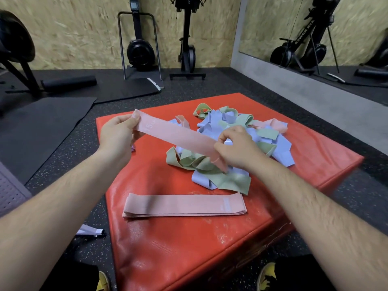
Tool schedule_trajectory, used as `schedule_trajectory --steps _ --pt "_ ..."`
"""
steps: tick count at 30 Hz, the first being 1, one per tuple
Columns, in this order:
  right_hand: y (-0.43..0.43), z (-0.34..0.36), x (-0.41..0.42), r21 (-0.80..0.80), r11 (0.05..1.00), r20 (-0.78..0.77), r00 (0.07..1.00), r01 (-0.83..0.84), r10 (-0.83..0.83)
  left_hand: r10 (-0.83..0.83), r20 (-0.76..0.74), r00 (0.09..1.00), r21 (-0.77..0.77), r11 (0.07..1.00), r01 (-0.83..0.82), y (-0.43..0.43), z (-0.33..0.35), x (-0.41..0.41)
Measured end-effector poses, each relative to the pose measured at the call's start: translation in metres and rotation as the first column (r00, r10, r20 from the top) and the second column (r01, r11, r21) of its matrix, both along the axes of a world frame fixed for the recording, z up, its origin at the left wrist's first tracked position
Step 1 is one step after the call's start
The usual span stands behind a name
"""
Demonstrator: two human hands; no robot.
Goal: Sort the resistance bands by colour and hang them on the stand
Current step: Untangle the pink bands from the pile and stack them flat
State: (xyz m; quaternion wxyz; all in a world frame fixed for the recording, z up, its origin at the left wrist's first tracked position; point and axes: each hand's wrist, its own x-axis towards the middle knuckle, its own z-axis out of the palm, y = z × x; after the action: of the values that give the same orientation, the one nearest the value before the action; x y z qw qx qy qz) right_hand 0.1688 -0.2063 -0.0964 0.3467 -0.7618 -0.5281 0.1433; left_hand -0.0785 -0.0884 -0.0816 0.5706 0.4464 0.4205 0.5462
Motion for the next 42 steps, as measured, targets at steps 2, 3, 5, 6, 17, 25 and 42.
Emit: schedule_trajectory --steps 2,3,5,6,17,25,42 --pt "0.002 0.003 0.0 0.064 0.995 -0.042 0.996 0.082 -0.079 -0.004 0.012 1.0 0.001 1.0 0.004 0.0 0.001 0.0" --pt "0.001 0.006 0.0 0.07 0.992 -0.109 0.99 0.102 -0.094 -0.011 0.022 1.0 0.005 1.0 0.011 -0.001 0.001 0.001" --pt "0.002 0.008 0.0 0.059 0.991 -0.227 0.968 0.119 -0.103 -0.024 0.043 0.999 0.019 1.0 0.023 -0.004 0.002 0.003" --pt "0.002 0.008 0.0 0.052 0.99 -0.249 0.962 0.131 -0.114 -0.026 0.052 0.998 0.027 0.999 0.025 -0.006 0.003 0.004" --pt "0.011 0.002 0.006 0.035 0.955 -0.679 0.708 0.295 -0.194 0.001 0.107 0.994 0.002 1.0 -0.001 -0.003 0.004 0.008" --pt "0.016 0.001 0.015 0.028 0.965 -0.793 0.594 0.26 -0.137 0.028 0.139 0.99 -0.066 0.998 -0.019 0.004 0.001 0.003" --pt "-0.011 0.004 0.037 0.141 0.99 -0.732 0.674 0.001 0.103 -0.005 0.086 0.996 -0.161 0.987 0.019 0.017 -0.011 -0.029"
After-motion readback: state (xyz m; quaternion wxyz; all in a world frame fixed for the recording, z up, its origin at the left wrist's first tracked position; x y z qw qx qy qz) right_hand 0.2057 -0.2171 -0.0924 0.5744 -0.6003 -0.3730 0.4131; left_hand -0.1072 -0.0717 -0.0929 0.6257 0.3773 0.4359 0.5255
